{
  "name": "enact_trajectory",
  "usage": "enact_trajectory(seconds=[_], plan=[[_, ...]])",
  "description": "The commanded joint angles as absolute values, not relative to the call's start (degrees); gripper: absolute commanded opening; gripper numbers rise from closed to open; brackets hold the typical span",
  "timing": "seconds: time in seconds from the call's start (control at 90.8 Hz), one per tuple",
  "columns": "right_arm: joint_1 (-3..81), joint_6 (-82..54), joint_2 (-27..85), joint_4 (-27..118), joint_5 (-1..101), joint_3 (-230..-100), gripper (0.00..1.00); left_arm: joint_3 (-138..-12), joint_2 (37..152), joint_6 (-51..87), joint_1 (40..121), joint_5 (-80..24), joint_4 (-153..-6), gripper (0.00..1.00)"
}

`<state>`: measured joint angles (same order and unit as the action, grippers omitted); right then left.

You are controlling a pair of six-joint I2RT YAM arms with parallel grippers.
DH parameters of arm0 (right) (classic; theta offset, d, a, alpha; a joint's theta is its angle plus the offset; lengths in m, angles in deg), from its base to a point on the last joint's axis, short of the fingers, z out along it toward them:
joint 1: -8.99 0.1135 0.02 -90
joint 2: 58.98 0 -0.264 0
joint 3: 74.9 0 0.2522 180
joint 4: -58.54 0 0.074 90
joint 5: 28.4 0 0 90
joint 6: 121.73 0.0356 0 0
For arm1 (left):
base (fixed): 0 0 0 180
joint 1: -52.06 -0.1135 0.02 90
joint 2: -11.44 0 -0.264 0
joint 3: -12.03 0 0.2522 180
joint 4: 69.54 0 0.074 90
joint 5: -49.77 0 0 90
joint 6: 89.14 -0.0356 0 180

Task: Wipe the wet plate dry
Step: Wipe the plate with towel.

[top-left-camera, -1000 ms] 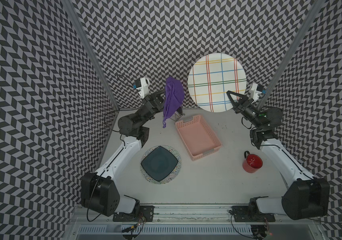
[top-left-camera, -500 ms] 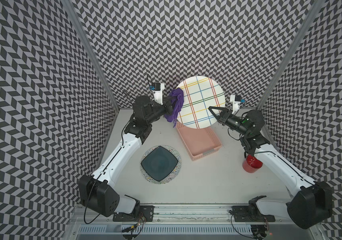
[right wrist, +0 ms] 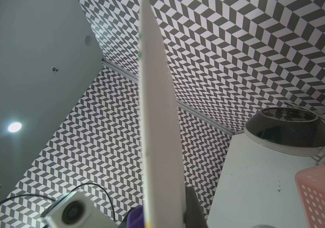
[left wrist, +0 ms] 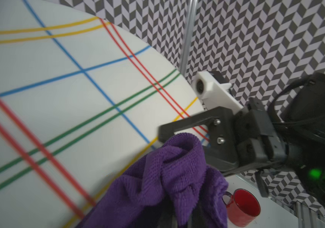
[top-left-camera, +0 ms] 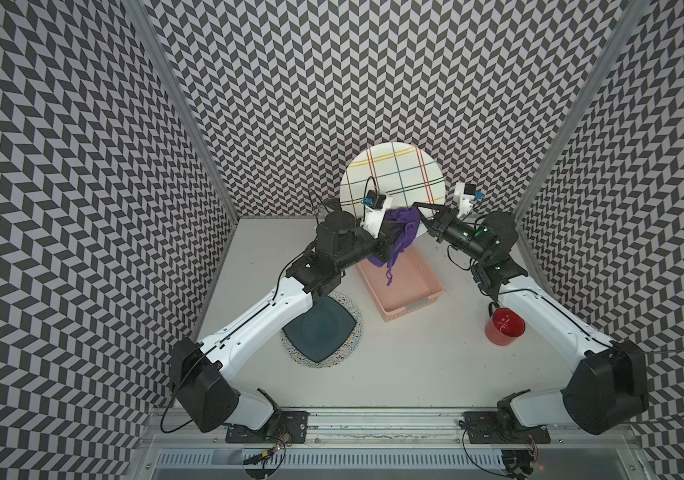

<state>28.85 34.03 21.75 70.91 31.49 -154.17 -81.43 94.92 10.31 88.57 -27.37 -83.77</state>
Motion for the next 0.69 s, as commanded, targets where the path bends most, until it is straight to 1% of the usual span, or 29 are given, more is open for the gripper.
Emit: enact_trajectory(seconds=[0.0, 0.066, 0.187, 0.242, 0.33, 0.441, 0.507, 0.595, 0.683], plan=[[30.3, 37.1, 17.2, 84.6, 28.2, -156.8, 0.00, -81.8, 97.4, 14.9, 80.4, -29.5, -91.0, 0.00], [30.7, 36.7, 16.8, 84.4, 28.0, -155.7, 0.00, -82.3, 97.3, 12.5, 82.1, -29.2, -91.4, 0.00], [33.6, 33.7, 17.3, 82.8, 27.3, -156.5, 0.00, -83.1, 98.9, 6.4, 90.9, -34.1, -93.4, 0.00], [34.9, 32.4, 17.6, 82.7, 26.9, -157.5, 0.00, -82.2, 99.0, 6.5, 91.4, -34.9, -92.8, 0.00], [36.1, 32.3, 18.1, 85.7, 25.1, -158.6, 0.00, -81.9, 98.1, 8.0, 87.3, -34.1, -90.9, 0.00], [36.2, 31.8, 17.9, 85.4, 23.5, -159.0, 0.00, -83.6, 98.1, 17.0, 74.7, -27.7, -89.2, 0.00], [36.2, 29.9, 17.0, 82.4, 23.9, -158.6, 0.00, -84.0, 97.7, 18.4, 69.9, -26.4, -88.8, 0.00], [36.6, 27.7, 16.1, 80.4, 23.7, -157.4, 0.00, -84.2, 97.4, 15.3, 69.9, -26.2, -89.3, 0.00], [38.5, 23.4, 16.5, 76.5, 21.9, -158.3, 0.00, -84.3, 98.1, 10.8, 74.8, -27.3, -91.5, 0.00]])
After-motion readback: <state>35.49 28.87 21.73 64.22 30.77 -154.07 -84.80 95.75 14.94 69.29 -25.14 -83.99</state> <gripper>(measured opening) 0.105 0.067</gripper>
